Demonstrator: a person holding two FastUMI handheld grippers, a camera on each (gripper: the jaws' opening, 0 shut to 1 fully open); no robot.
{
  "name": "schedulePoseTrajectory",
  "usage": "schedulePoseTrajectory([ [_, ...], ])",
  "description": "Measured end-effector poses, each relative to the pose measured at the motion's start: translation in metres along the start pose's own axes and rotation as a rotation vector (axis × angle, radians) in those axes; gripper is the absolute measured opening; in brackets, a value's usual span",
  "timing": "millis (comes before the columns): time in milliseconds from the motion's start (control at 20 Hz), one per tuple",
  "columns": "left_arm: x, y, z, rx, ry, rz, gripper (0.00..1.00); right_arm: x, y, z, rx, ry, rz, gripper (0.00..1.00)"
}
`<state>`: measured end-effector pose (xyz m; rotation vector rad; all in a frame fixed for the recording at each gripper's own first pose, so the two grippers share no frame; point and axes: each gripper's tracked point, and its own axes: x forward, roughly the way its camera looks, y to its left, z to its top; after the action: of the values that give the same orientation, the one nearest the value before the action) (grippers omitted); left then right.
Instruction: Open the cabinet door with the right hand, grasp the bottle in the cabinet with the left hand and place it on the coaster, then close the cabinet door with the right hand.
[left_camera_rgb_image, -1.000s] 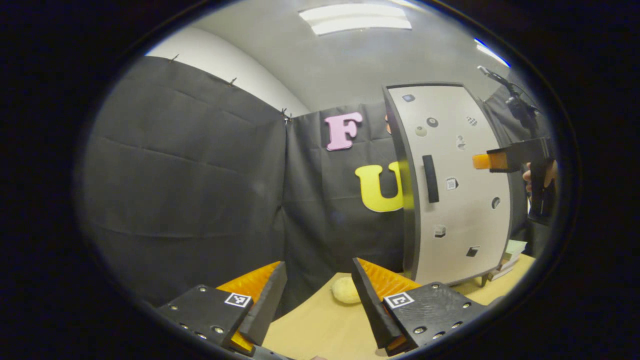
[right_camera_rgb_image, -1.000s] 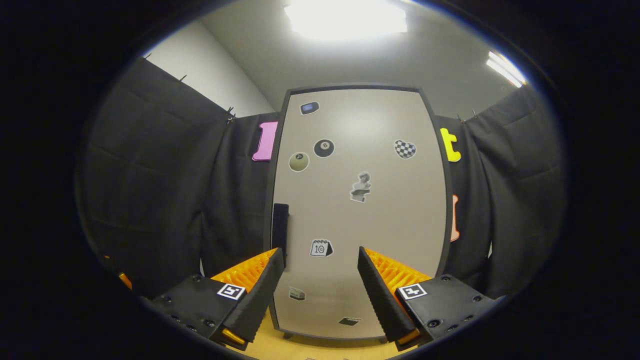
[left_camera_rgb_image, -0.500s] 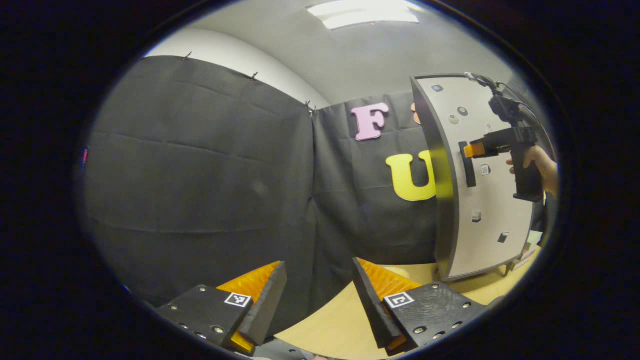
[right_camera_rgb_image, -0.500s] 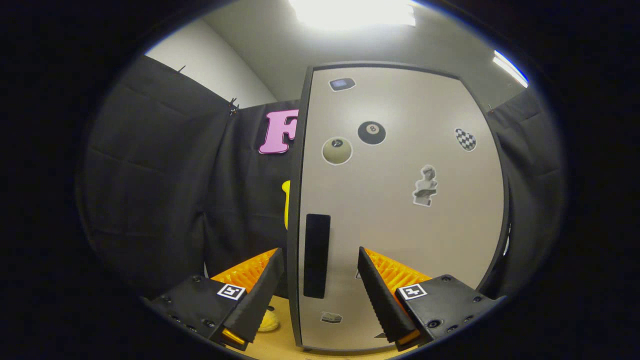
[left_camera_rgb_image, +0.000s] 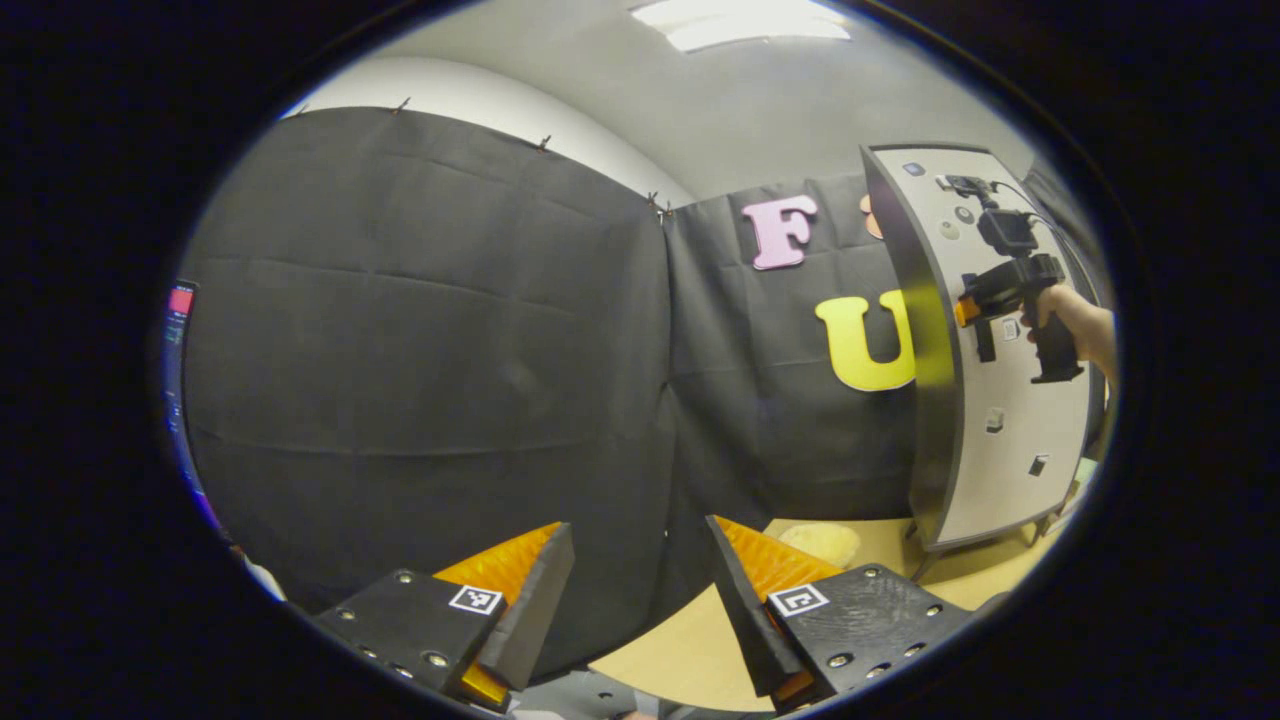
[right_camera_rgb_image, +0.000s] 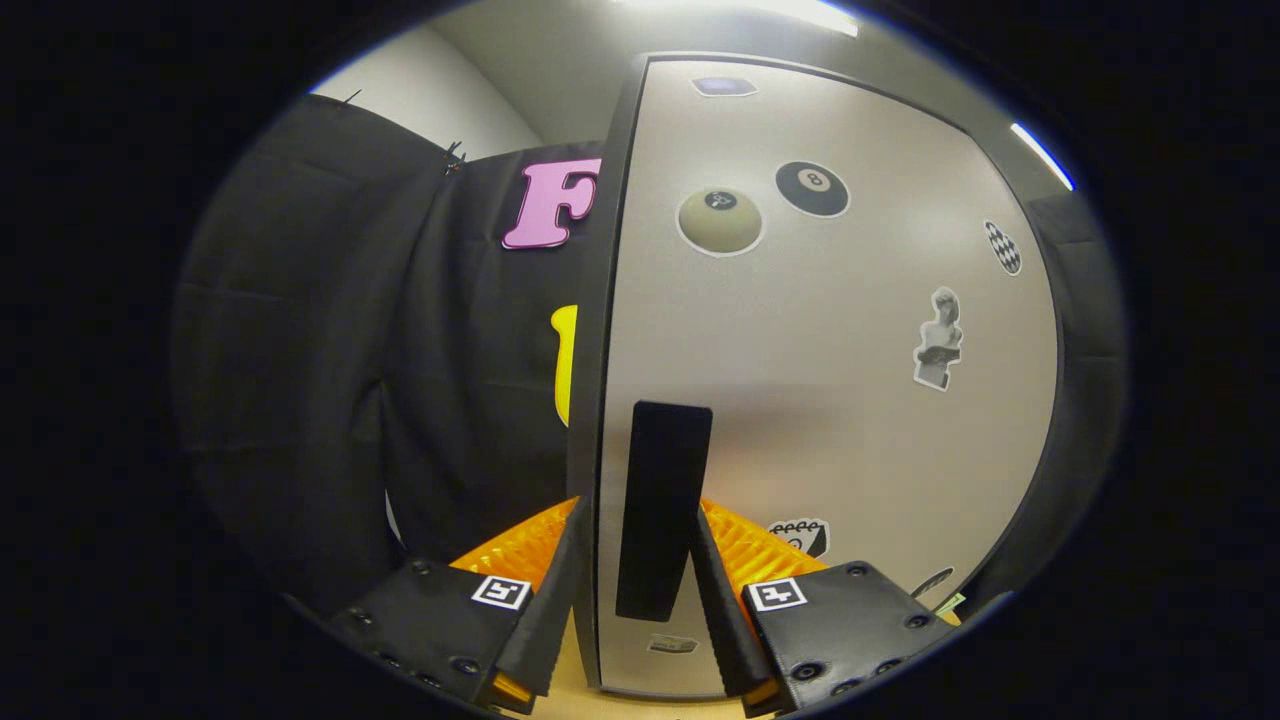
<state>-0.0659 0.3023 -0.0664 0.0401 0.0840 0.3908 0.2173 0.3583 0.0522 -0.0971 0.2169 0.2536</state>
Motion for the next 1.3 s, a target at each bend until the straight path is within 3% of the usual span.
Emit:
schedulePoseTrajectory([
  [50, 0.001, 0.001, -0.001, -0.002, 0.002, 0.002, 0.78, -0.003, -0.007, 0.004, 0.014, -0.01, -0.021, 0.65],
  [100, 0.003, 0.001, -0.001, -0.002, 0.002, 0.003, 0.79, 0.0, -0.007, 0.001, 0.033, 0.0, -0.019, 0.37],
  [250, 0.004, -0.005, -0.004, -0.005, -0.002, -0.013, 0.78, -0.004, -0.005, -0.001, 0.064, 0.013, -0.001, 0.3],
  [300, 0.004, -0.006, -0.001, -0.006, -0.009, -0.019, 0.81, -0.004, -0.005, -0.001, 0.048, 0.016, 0.008, 0.19],
  [500, 0.002, -0.026, 0.014, -0.008, -0.038, -0.069, 0.81, -0.02, -0.004, 0.0, 0.052, 0.019, 0.073, 0.21],
  [1050, -0.006, -0.134, 0.046, -0.033, -0.086, -0.234, 0.78, -0.078, -0.009, 0.002, 0.046, 0.008, 0.244, 0.21],
  [1300, -0.017, -0.183, 0.056, -0.029, -0.102, -0.294, 0.78, -0.084, -0.018, 0.0, 0.04, 0.008, 0.304, 0.21],
])
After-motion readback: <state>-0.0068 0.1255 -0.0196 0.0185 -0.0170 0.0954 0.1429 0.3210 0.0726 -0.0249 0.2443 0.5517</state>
